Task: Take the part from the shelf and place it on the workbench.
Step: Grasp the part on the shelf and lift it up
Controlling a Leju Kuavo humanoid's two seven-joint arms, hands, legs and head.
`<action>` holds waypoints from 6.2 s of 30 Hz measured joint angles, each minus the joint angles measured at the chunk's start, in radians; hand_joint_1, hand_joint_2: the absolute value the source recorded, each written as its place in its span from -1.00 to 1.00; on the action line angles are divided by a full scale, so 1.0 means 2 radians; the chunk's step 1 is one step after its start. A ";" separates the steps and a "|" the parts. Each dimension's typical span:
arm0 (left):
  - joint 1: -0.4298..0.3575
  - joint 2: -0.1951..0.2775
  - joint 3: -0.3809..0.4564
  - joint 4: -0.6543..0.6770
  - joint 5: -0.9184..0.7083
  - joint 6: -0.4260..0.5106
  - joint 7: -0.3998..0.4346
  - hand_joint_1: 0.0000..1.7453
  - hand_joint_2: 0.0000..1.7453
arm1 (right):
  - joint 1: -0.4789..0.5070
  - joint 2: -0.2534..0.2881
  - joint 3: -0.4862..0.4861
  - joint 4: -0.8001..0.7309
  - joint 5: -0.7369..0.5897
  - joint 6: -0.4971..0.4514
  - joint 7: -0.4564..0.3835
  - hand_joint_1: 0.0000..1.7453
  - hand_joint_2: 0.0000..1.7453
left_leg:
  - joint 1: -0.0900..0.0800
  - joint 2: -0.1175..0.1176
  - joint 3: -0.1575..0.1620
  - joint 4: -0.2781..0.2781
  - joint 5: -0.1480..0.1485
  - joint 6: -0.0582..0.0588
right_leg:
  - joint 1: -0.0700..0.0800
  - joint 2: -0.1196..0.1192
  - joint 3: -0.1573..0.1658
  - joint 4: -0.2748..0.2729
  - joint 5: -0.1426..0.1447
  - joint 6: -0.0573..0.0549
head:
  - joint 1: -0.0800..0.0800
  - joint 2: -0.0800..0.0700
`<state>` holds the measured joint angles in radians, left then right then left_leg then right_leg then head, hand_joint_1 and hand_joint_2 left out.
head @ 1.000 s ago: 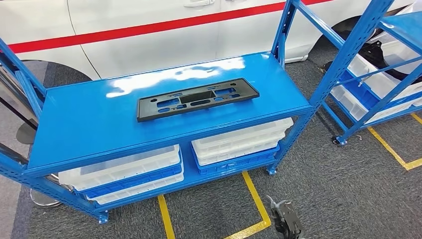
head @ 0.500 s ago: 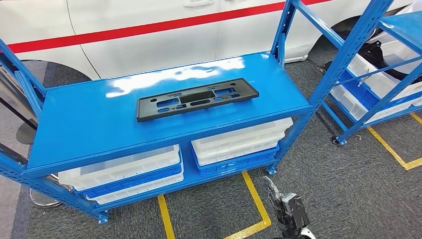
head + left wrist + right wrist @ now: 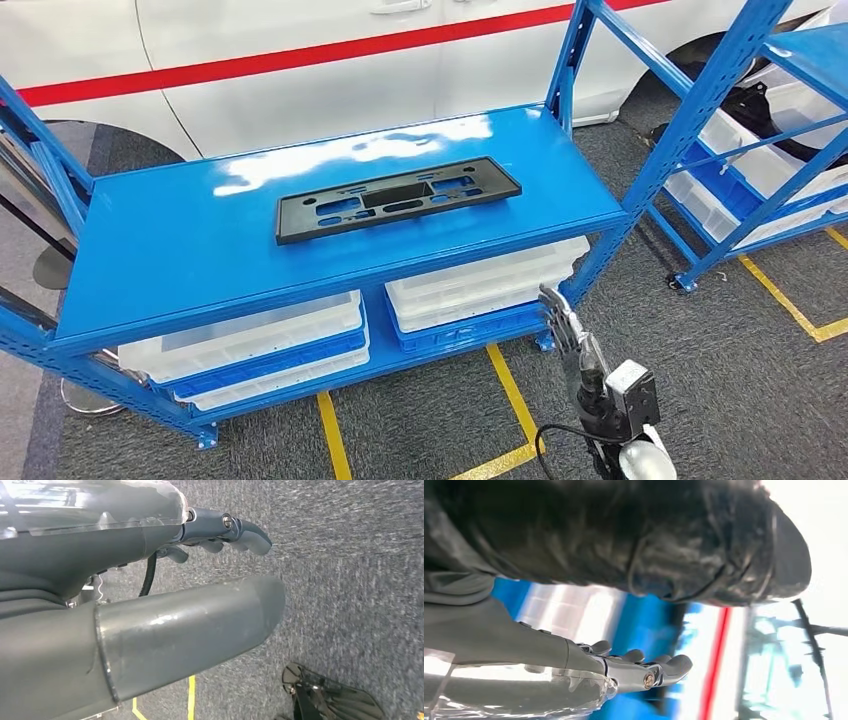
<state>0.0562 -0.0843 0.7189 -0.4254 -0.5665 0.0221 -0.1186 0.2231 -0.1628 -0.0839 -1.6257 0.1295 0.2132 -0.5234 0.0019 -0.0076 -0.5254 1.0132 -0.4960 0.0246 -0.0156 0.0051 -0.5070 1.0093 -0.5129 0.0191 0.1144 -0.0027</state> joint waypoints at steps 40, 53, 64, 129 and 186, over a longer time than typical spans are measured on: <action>-0.033 -0.015 0.055 0.084 -0.176 0.021 -0.038 -1.00 -1.00 | -0.390 -0.058 0.255 0.030 0.258 -0.100 0.222 -1.00 1.00 | 0.000 -0.001 -0.001 0.000 0.001 0.000 | 0.000 -0.001 -0.001 0.001 0.000 0.001 | 0.000 0.000; -0.033 -0.023 0.055 0.079 -0.200 0.014 -0.032 -1.00 -1.00 | -0.443 -0.042 0.314 0.136 0.355 -0.104 0.252 -1.00 1.00 | 0.000 -0.001 -0.001 0.000 0.001 0.000 | 0.000 -0.001 -0.001 0.001 0.000 0.001 | 0.000 0.000; -0.031 -0.025 0.055 0.068 -0.212 0.004 -0.030 -1.00 -1.00 | -0.481 -0.007 0.355 0.235 0.387 -0.099 0.258 -1.00 1.00 | 0.000 -0.001 -0.001 0.000 0.001 0.000 | 0.000 -0.001 -0.001 0.001 0.000 0.001 | 0.000 0.000; -0.022 -0.052 0.096 0.017 -0.270 -0.032 -0.024 -1.00 -1.00 | -0.599 0.086 0.375 0.582 0.537 -0.174 0.320 -1.00 1.00 | 0.000 -0.001 -0.001 0.001 0.002 0.000 | 0.000 -0.001 -0.001 0.001 0.000 0.001 | 0.000 0.000; -0.029 -0.056 0.111 0.017 -0.284 -0.038 -0.033 -1.00 -1.00 | -0.586 0.098 0.352 0.587 0.542 -0.156 0.315 0.78 1.00 | 0.006 0.000 -0.040 0.010 0.025 -0.014 | 0.004 0.000 -0.045 0.016 0.024 -0.013 | 0.000 0.000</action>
<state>-0.0013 -0.1954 0.9410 -0.3922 -1.1342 -0.0548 -0.1855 -0.9489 0.0331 0.6200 -0.4519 1.2139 -0.0985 0.1075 0.0130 -0.0069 -0.6050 1.0338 -0.4455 -0.0030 -0.0077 0.0047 -0.5979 1.0411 -0.4652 -0.0074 0.1144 -0.0027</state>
